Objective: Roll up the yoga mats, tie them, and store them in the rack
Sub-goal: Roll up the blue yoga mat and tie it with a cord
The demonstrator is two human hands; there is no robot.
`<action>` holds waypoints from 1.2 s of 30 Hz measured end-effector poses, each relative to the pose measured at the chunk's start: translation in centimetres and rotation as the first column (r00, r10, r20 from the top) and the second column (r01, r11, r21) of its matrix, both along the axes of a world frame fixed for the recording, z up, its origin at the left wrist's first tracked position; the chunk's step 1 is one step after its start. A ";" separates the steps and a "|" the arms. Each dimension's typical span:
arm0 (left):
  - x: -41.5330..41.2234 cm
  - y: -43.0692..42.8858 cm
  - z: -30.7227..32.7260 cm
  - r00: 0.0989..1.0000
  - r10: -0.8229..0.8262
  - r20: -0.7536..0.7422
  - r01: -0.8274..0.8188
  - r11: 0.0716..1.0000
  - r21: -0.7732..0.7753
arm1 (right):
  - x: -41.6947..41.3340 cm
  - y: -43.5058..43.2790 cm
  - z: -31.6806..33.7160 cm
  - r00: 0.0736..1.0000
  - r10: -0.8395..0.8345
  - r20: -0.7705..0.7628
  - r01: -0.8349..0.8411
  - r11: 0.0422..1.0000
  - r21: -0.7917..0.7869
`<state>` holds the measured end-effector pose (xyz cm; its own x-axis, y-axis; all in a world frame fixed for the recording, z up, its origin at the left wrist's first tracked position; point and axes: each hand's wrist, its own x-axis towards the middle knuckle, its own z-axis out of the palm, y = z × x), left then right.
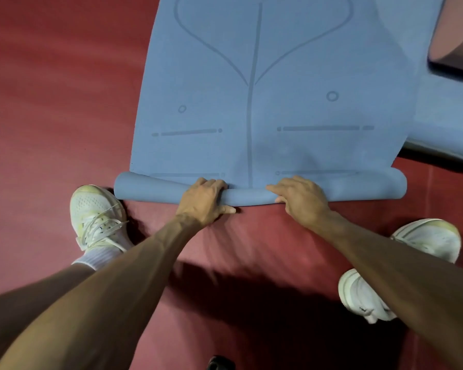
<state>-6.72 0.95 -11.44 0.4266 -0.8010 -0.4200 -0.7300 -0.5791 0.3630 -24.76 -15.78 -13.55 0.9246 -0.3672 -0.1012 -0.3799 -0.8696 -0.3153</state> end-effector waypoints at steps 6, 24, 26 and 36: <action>0.7 0.3 1.0 0.987 -0.155 0.033 0.146 0.974 0.175 | 1.7 0.3 1.9 0.932 0.074 -0.356 -0.018 0.987 0.158; 2.9 0.7 -0.9 0.984 0.012 -0.180 0.020 0.985 0.172 | -1.0 3.2 -0.2 0.995 -0.037 0.089 0.033 0.999 0.040; 3.0 0.4 -1.0 0.979 0.048 -0.198 -0.015 0.987 0.162 | -0.8 4.1 -0.4 0.984 -0.012 0.176 0.022 0.998 -0.052; 3.1 -0.7 -0.9 0.960 0.187 -0.209 -0.151 0.973 0.177 | -2.6 5.8 -0.7 1.000 0.016 -0.003 -0.016 0.990 -0.144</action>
